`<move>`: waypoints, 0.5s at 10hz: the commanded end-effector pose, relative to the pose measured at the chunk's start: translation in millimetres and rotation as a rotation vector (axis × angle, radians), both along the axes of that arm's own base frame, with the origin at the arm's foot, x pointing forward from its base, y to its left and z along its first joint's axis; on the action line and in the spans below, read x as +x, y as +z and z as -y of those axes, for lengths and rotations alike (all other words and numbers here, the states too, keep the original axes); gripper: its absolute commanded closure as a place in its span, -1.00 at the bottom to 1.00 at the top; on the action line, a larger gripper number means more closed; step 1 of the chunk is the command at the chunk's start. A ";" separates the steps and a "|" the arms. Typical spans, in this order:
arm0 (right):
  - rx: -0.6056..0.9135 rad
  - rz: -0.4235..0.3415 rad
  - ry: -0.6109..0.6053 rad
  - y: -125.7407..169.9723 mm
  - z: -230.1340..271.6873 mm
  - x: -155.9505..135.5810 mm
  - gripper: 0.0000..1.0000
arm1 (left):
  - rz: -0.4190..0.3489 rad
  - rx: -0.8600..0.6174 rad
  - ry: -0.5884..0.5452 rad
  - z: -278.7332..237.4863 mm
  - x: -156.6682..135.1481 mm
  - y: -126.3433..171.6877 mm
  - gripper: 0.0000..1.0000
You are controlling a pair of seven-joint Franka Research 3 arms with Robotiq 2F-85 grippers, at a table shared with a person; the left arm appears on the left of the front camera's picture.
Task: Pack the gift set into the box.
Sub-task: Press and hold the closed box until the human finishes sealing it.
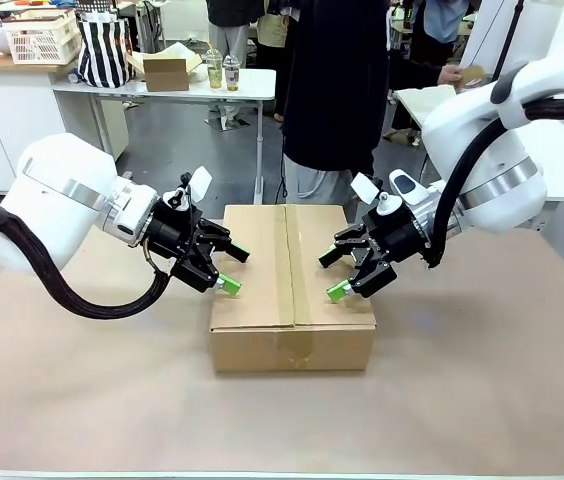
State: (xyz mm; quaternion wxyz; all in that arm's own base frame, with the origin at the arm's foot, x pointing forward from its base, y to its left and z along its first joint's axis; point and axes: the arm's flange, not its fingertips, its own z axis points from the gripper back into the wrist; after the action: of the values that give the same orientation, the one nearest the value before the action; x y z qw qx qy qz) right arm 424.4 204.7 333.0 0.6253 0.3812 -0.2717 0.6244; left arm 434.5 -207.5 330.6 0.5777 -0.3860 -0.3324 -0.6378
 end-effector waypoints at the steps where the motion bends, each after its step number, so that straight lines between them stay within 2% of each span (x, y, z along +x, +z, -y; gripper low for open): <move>1: 0.003 0.010 -0.009 -3.8 0.1 -1.1 -1.00 | -0.003 -0.002 0.003 -0.1 -0.7 -1.4 -1.00; 5: 0.003 0.010 -0.009 -3.8 0.1 -1.1 -1.00 | -0.003 -0.002 0.003 -0.1 -0.7 -1.4 -1.00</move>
State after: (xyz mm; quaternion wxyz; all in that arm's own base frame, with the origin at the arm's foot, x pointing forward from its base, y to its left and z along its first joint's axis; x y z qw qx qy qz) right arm 424.4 204.7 333.0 0.6253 0.3812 -0.2717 0.6244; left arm 434.5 -207.5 330.6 0.5777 -0.3860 -0.3324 -0.6378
